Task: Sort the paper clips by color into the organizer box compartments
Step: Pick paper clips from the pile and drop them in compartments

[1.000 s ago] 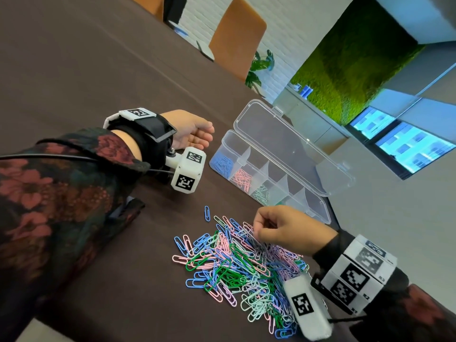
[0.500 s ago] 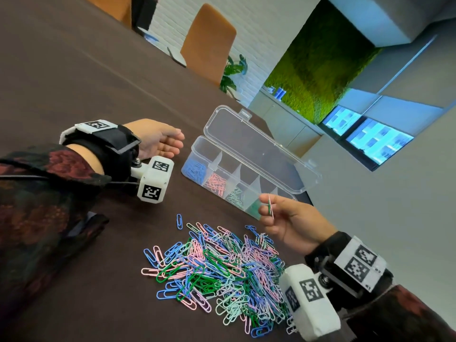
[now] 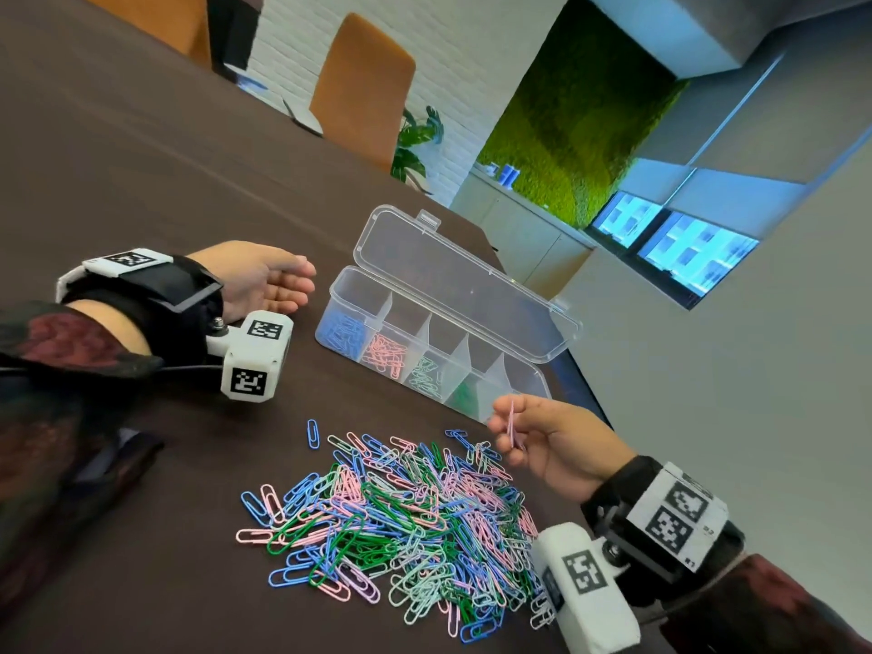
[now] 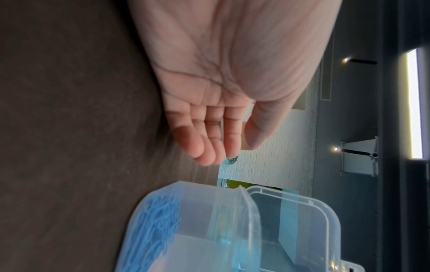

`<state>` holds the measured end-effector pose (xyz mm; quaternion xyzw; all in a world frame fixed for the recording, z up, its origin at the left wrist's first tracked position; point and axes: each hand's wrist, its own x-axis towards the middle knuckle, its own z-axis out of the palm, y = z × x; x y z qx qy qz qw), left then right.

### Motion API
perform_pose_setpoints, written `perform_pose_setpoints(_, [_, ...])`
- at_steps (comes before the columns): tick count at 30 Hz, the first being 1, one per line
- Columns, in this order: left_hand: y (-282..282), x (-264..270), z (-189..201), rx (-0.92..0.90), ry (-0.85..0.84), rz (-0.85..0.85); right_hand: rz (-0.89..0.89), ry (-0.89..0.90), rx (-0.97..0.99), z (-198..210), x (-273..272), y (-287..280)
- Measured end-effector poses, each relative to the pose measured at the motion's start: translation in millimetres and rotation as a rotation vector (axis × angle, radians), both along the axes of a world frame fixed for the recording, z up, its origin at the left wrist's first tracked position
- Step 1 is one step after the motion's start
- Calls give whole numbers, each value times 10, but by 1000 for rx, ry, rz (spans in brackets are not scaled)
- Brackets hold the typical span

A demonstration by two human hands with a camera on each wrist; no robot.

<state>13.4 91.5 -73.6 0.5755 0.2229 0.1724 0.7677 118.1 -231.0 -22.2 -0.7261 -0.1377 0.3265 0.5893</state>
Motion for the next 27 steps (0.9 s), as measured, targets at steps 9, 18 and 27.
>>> perform_pose_setpoints(9, [15, -1, -9, 1, -8, 0, -295, 97, 231, 427, 390, -84])
perform_pose_setpoints(18, [6, -19, 4, -12, -3, -9, -310, -6, 346, 556, 404, -80])
perform_pose_setpoints(27, [-58, -55, 42, -3, -7, 0, 370, -447, -238, 303, -6, 77])
